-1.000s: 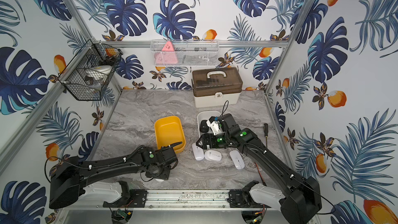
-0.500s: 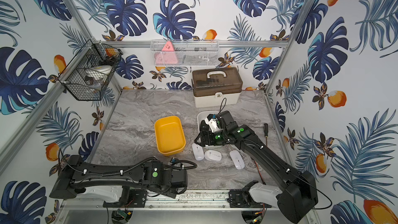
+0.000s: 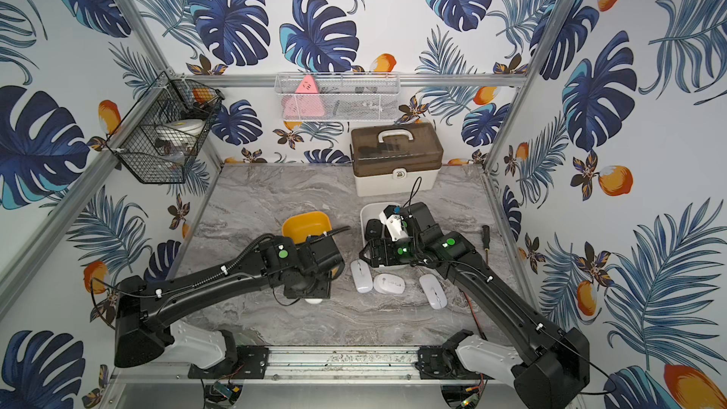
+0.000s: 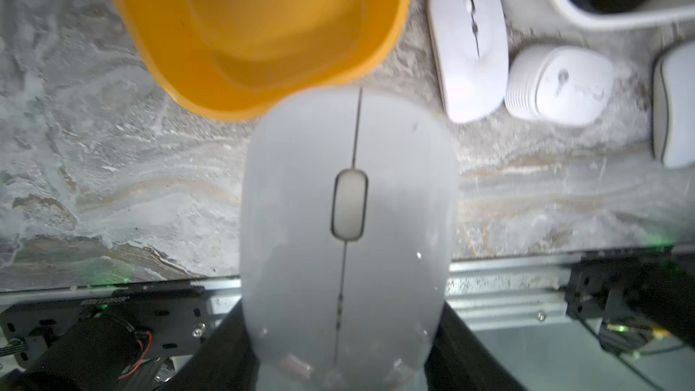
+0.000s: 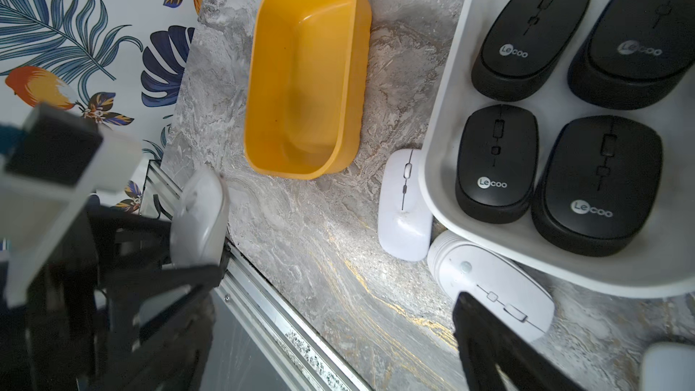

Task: Place the mice by color into the storage box
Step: Place the mouse in the storage box.

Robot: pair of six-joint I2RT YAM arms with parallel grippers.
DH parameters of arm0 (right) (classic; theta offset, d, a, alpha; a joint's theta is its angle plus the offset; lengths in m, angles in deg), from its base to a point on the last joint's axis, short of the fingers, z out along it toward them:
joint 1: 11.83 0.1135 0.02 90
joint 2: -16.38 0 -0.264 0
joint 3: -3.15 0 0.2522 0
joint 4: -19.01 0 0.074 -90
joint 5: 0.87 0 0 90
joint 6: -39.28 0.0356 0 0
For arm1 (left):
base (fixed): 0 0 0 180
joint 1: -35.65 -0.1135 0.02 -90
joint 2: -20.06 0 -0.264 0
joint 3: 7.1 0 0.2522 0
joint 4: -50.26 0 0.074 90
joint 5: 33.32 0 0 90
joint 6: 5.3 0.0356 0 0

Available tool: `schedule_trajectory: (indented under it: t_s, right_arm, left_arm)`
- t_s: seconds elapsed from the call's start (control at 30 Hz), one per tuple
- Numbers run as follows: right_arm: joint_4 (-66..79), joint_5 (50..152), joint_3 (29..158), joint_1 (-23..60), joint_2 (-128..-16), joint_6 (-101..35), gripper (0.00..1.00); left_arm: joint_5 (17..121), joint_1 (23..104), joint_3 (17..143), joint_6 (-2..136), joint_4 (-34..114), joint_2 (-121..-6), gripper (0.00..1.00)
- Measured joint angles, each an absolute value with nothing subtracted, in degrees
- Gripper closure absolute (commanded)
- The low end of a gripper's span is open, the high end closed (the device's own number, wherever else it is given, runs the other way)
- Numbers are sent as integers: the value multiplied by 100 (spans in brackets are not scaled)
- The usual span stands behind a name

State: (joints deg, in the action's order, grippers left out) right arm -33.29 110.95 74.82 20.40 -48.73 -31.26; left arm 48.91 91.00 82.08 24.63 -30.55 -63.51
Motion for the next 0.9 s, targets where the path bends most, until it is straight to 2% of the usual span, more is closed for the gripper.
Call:
schedule_trajectory:
  t_s: [0.13, 0.3, 0.5, 0.9]
  right_arm:
    - [-3373, 11071, 7388, 2040, -4735, -3117, 0]
    - [-3489, 11058, 7279, 2040, -4547, -3075, 0]
    - [-3598, 11019, 7157, 2040, -4300, -3075, 0]
    - [-3795, 11021, 6927, 2040, -4035, -3060, 0]
  left_arm:
    - [4649, 8477, 8521, 2824, -3072, -6858, 42]
    - [4321, 8081, 8739, 3160, -3083, -7569, 42]
    - [4028, 7955, 8877, 3256, -3046, -8176, 38]
    - [3881, 7867, 8659, 3208, -2731, -8771, 38]
